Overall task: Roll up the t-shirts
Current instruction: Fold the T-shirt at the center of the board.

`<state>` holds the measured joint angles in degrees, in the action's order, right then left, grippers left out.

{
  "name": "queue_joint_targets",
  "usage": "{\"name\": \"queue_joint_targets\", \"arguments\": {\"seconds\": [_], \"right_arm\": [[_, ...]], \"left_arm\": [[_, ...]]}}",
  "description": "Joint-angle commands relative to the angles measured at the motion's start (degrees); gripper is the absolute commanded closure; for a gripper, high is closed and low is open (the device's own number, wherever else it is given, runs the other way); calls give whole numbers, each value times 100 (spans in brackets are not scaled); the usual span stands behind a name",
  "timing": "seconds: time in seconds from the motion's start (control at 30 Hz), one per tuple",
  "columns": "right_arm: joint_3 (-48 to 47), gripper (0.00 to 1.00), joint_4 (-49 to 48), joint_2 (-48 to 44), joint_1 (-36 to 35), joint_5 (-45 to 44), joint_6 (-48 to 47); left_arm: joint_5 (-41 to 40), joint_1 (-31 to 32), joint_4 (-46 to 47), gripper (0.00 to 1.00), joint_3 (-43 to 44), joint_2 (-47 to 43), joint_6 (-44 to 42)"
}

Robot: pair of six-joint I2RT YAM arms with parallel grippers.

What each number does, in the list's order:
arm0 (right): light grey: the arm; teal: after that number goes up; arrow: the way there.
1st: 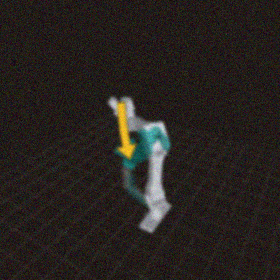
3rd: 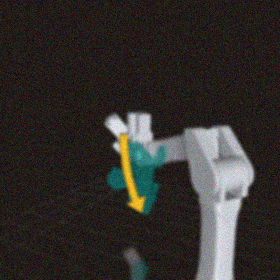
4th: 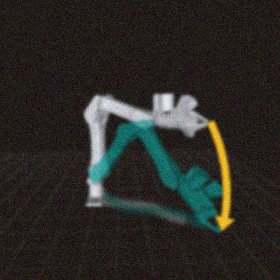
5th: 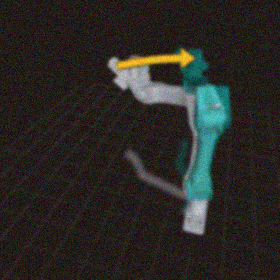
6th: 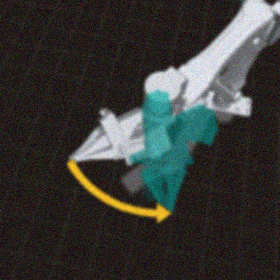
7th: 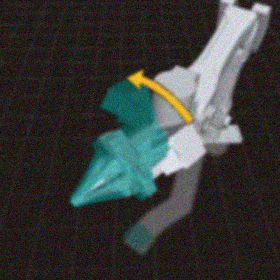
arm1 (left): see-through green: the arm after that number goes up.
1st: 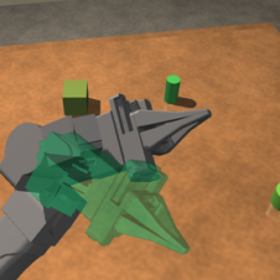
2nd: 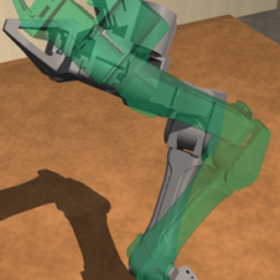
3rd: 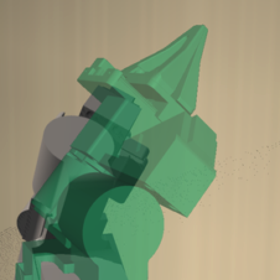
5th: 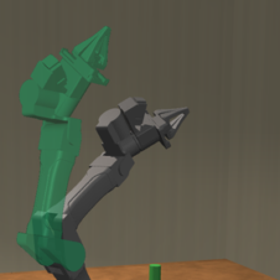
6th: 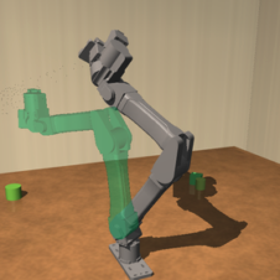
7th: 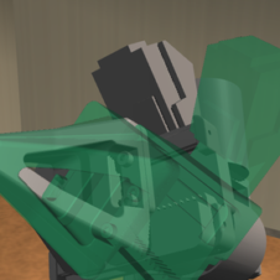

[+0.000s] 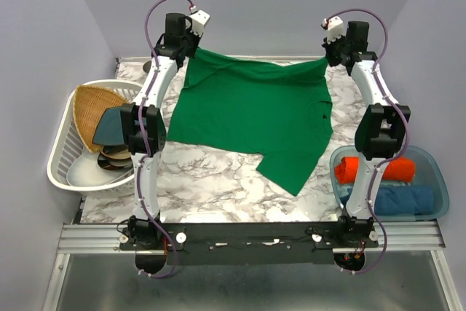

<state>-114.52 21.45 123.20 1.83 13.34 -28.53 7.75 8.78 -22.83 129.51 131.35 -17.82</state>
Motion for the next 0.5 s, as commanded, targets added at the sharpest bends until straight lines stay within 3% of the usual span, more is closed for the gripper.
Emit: {"name": "queue_joint_targets", "arguments": {"seconds": [0.0, 0.23, 0.47], "right_arm": [[420, 100, 271, -252, 11, 71, -29], [1316, 99, 439, -823, 11, 63, -144], [2011, 100, 631, -1491, 11, 160, -82]], "left_arm": [[192, 19, -265, 98, 135, 294, -256], [280, -34, -415, 100, -31, 260, -467], [552, -174, -1257, 100, -40, 75, -1222]]}}
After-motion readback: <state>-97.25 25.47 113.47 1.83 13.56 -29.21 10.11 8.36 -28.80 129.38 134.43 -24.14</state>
